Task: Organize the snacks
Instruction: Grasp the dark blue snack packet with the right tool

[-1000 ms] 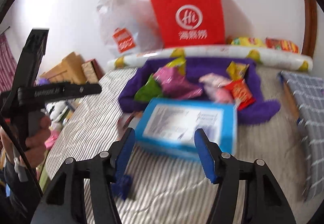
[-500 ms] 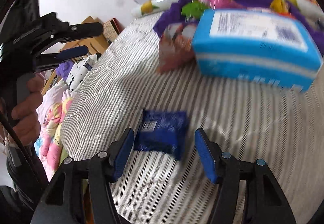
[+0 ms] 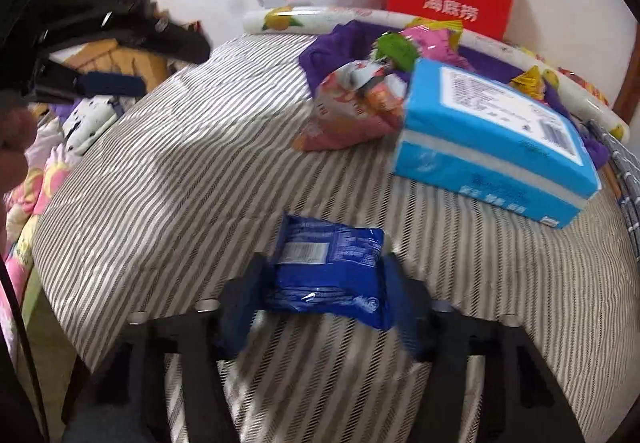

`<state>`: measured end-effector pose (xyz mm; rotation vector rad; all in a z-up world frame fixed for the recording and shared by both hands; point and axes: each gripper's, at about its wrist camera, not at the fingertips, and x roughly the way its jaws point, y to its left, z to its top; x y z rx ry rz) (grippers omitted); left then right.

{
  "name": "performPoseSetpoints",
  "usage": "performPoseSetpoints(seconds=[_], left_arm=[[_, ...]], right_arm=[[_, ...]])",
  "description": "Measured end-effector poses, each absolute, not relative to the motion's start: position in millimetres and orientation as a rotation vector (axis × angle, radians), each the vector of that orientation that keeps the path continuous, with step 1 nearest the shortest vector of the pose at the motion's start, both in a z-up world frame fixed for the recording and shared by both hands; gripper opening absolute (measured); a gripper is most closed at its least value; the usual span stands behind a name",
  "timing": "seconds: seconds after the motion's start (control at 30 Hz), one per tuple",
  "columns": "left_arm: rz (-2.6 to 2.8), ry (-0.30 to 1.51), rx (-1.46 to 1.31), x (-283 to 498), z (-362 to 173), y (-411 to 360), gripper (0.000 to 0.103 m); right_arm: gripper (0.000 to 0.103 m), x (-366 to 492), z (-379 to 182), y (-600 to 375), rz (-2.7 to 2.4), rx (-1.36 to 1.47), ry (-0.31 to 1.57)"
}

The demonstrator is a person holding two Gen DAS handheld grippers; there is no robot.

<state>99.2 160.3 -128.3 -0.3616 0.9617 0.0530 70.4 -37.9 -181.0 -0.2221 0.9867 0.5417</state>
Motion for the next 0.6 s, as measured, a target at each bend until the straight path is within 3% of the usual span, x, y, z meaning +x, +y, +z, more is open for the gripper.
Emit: performPoseSetpoints(seconds=[0.6], left_arm=[[-0.081, 0.984, -0.225, 141.1, -150.2, 94.2, 0.079]], right_arm=[[0.049, 128.0, -169.9, -168.5, 0.371, -0.137, 0.925]])
